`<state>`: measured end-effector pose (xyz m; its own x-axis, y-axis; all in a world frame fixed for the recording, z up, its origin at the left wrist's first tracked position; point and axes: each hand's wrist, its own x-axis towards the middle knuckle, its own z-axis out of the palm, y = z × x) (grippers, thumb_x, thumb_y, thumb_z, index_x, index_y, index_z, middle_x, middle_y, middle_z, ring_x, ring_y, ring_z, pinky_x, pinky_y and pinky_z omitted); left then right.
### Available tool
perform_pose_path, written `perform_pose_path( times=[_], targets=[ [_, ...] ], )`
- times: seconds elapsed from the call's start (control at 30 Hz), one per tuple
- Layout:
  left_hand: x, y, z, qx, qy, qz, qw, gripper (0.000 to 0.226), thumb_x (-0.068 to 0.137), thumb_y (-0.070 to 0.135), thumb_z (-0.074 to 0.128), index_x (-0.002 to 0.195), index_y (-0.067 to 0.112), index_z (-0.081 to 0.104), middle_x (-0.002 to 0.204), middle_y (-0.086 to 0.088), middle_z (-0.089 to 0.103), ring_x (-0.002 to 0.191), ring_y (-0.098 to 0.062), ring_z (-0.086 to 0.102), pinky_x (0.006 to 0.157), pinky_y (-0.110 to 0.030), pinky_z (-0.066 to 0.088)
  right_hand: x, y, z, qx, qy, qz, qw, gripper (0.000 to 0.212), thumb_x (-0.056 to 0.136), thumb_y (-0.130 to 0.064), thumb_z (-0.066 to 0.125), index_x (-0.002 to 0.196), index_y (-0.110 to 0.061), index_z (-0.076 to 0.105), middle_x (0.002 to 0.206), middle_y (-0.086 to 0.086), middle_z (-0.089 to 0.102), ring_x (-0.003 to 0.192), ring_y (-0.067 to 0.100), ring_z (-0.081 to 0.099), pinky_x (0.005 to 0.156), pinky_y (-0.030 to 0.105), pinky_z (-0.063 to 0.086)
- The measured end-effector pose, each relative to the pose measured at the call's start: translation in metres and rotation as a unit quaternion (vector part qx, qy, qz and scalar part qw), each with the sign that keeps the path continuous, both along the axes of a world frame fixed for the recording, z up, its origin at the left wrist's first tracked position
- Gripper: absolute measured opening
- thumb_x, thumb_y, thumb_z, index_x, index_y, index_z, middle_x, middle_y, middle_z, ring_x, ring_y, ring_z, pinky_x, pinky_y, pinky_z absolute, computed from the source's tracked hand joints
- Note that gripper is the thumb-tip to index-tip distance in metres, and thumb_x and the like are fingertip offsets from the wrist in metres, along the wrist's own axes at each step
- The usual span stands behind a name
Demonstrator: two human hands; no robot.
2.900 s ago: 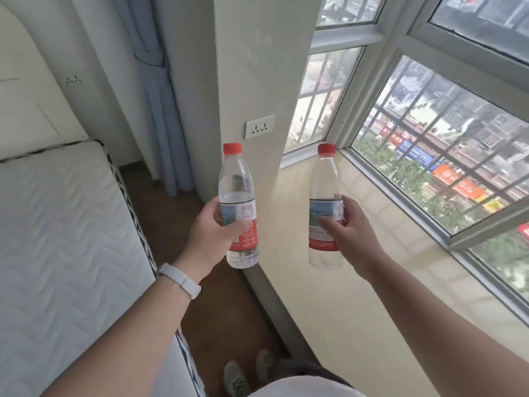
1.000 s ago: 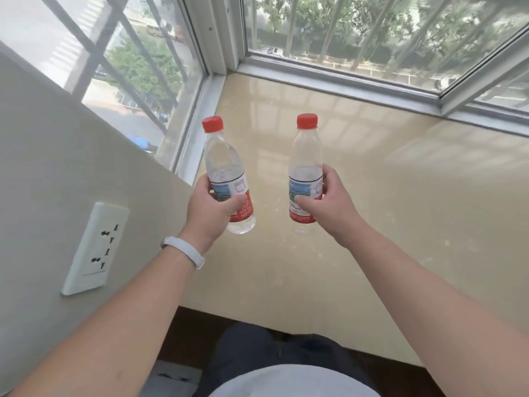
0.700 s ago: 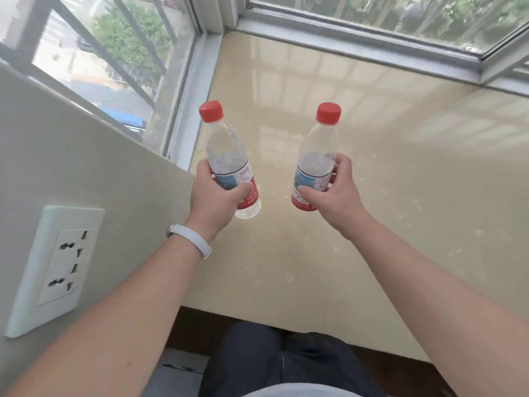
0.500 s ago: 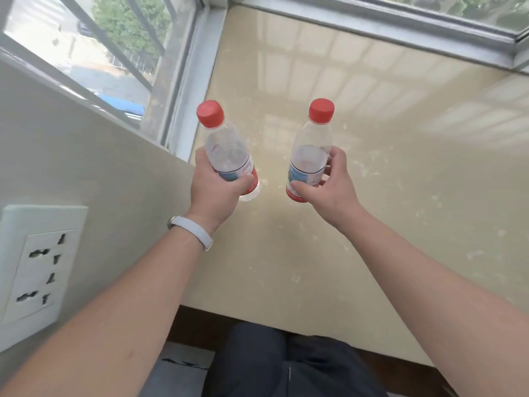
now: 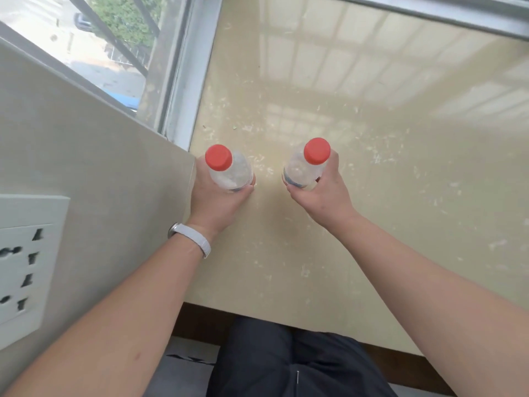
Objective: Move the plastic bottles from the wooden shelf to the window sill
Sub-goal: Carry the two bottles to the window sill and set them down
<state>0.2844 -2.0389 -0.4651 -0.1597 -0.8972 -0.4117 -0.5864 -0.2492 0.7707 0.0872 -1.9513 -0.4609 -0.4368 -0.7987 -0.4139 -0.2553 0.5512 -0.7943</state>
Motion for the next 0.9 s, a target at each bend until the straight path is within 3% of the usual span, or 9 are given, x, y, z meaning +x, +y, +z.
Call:
perform_pose_path(
  times=[0.1, 0.2, 0.33, 0.43, 0.67, 0.9],
  targets=[
    [0.005, 0.006, 0.0, 0.012, 0.008, -0.021, 1.0, 0.076, 0.062, 0.042, 0.088, 0.124, 0.015, 0.053, 0.112, 0.001, 0.069, 0.105, -0.018, 0.068, 0.092, -0.047, 0.054, -0.001, 0.007, -0.003, -0.001, -0.001, 0.004, 1.0, 0.074, 0.079, -0.023, 0.078, 0.136, -0.023, 0.03, 0.121, -0.008, 0.054, 0.101, 0.007, 0.055, 0.079, 0.006, 0.039],
    [0.008, 0.011, 0.008, 0.022, 0.024, -0.023, 0.999, 0.073, 0.066, 0.034, 0.09, 0.126, 0.024, 0.05, 0.118, 0.008, 0.066, 0.111, -0.012, 0.064, 0.099, -0.038, 0.051, -0.002, 0.013, 0.0, 0.003, -0.031, 0.012, 0.999, 0.093, 0.077, -0.023, 0.079, 0.148, -0.03, 0.02, 0.138, -0.008, 0.047, 0.122, 0.01, 0.05, 0.101, 0.022, 0.039],
    [0.015, 0.017, 0.031, 0.008, 0.016, -0.045, 0.999, 0.069, 0.076, 0.029, 0.086, 0.131, 0.03, 0.044, 0.127, 0.017, 0.056, 0.122, 0.003, 0.051, 0.106, -0.022, 0.037, -0.002, 0.023, 0.015, 0.007, -0.035, 0.034, 0.999, 0.096, 0.077, -0.025, 0.078, 0.153, -0.028, 0.019, 0.151, -0.011, 0.035, 0.138, 0.007, 0.034, 0.114, 0.033, 0.03],
    [0.021, 0.025, 0.062, -0.014, -0.011, -0.056, 0.998, 0.069, 0.082, 0.037, 0.079, 0.139, 0.029, 0.041, 0.14, 0.013, 0.052, 0.132, 0.0, 0.046, 0.106, -0.02, 0.032, -0.004, 0.031, 0.039, 0.022, -0.018, 0.056, 0.998, 0.091, 0.078, -0.039, 0.075, 0.152, -0.029, 0.022, 0.155, -0.01, 0.031, 0.141, 0.009, 0.031, 0.116, 0.039, 0.029],
    [0.03, 0.052, 0.149, -0.089, -0.083, -0.104, 0.987, 0.07, 0.093, 0.03, 0.069, 0.152, 0.02, 0.033, 0.153, 0.003, 0.043, 0.142, -0.01, 0.038, 0.111, -0.025, 0.028, -0.021, 0.052, 0.11, 0.04, 0.032, 0.102, 0.993, 0.085, 0.087, -0.041, 0.066, 0.154, -0.026, 0.017, 0.16, -0.006, 0.023, 0.145, 0.012, 0.026, 0.116, 0.037, 0.027],
    [0.025, 0.089, 0.213, -0.158, -0.153, -0.148, 0.964, 0.058, 0.096, 0.03, 0.063, 0.148, 0.017, 0.042, 0.147, -0.002, 0.048, 0.137, -0.019, 0.042, 0.107, -0.025, 0.029, -0.039, 0.074, 0.169, 0.021, 0.086, 0.169, 0.982, 0.069, 0.093, -0.037, 0.059, 0.152, -0.022, 0.027, 0.157, -0.007, 0.028, 0.143, 0.012, 0.028, 0.106, 0.023, 0.024]
  ],
)
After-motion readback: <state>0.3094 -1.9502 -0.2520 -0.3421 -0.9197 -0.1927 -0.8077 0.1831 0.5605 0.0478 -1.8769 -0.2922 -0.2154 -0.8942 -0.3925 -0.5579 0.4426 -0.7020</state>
